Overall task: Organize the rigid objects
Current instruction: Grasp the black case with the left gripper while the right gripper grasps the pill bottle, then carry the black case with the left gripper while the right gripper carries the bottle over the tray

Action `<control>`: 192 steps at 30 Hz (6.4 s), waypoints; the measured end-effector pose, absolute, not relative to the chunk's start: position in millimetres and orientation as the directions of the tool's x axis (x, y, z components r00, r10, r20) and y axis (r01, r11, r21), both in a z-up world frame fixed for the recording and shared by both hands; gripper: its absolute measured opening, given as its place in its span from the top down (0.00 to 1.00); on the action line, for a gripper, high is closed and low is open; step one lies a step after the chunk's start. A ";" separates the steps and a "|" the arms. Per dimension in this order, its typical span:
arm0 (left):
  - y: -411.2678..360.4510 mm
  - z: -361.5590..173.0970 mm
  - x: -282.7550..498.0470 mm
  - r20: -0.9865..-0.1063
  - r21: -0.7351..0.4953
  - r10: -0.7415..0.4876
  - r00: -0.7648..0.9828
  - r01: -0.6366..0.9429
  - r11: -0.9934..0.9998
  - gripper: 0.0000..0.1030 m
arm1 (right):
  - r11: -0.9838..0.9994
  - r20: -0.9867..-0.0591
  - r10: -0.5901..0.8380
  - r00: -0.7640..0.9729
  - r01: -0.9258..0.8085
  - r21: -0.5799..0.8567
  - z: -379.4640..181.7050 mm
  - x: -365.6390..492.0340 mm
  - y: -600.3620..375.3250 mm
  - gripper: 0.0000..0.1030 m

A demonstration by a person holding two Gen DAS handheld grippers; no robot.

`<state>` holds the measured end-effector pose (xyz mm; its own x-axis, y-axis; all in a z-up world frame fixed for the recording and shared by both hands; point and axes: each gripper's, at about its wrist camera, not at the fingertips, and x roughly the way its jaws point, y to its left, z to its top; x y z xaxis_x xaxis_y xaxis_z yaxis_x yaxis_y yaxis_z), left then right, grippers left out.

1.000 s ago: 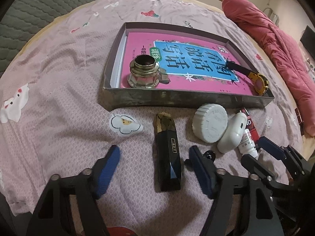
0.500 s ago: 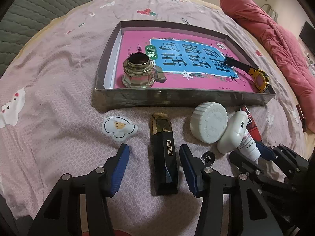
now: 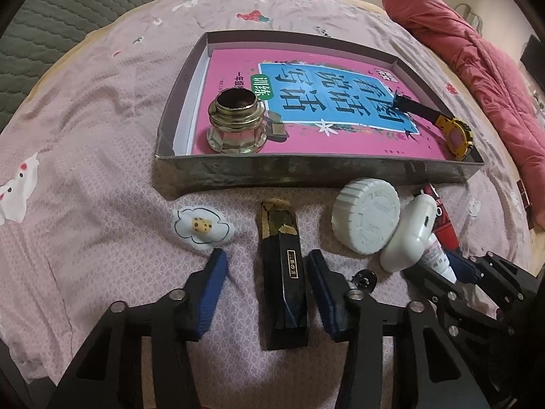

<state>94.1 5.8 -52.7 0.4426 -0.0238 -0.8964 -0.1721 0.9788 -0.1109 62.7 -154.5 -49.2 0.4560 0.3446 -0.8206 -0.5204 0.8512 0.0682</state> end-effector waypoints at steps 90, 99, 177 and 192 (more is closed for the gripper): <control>2.1 8.4 52.6 -0.743 -0.203 -0.138 0.655 -0.025 0.979 0.78 | 0.863 -0.638 0.447 0.627 -0.489 0.124 13.5 63.4 -176.6 0.74; 3.1 12.4 60.9 -0.731 -0.215 -0.139 0.667 -0.032 0.976 0.78 | 0.860 -0.617 0.442 0.651 -0.502 0.087 20.2 59.8 -173.0 0.74; 2.2 2.1 136.7 -0.736 -0.210 -0.103 0.670 -0.081 0.974 0.78 | 0.904 -0.555 0.413 0.722 -0.401 0.151 21.7 132.8 -200.9 0.74; -7.4 -0.2 153.8 -0.737 -0.213 -0.109 0.667 -0.076 0.974 0.78 | 0.892 -0.576 0.427 0.697 -0.428 0.143 15.2 135.2 -191.2 0.74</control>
